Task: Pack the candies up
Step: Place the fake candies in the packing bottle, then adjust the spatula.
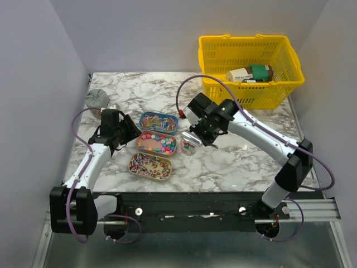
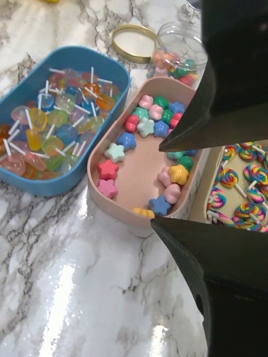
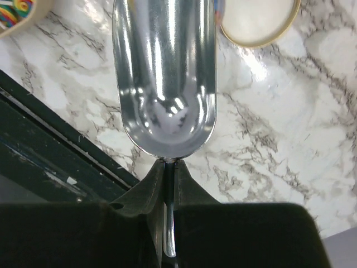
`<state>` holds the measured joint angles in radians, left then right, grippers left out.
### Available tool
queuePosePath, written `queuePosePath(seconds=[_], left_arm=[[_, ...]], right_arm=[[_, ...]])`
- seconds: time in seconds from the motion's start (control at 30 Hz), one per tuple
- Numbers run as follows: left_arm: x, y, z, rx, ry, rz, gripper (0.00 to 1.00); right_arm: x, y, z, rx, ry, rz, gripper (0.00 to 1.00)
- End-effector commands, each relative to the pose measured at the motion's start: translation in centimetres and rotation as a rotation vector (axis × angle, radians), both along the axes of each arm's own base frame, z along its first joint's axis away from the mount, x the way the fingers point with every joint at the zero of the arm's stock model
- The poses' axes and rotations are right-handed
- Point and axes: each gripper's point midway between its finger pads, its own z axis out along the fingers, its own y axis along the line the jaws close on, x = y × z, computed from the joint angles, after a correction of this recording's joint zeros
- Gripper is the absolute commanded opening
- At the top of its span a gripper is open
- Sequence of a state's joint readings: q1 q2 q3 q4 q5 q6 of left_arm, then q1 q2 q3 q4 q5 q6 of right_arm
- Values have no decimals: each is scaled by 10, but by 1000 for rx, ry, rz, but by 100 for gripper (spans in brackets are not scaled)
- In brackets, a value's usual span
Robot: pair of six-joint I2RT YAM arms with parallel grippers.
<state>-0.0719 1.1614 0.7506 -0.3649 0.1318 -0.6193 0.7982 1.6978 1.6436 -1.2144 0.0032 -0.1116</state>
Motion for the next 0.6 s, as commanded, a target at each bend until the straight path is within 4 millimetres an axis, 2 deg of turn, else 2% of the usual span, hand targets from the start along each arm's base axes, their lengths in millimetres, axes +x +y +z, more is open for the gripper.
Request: queuePosePath(seconds=[0.0, 0.07, 0.1, 0.23, 0.4, 0.57], left_arm=[[6, -19, 27, -63, -138, -104, 69], [3, -28, 32, -86, -166, -144, 72], [5, -31, 37, -92, -191, -155, 73], [1, -49, 50, -144, -249, -249, 74], [-11, -87, 64, -224, -304, -420, 74], [-20, -106, 70, -269, -324, -512, 74]], right_arm=[[24, 33, 27, 150, -289, 80, 1], [23, 37, 22, 162, -323, 105, 1], [27, 43, 26, 188, -361, 106, 1], [31, 45, 30, 196, -420, 124, 1], [18, 67, 33, 270, -392, 202, 1], [-2, 90, 42, 372, -286, 279, 1]])
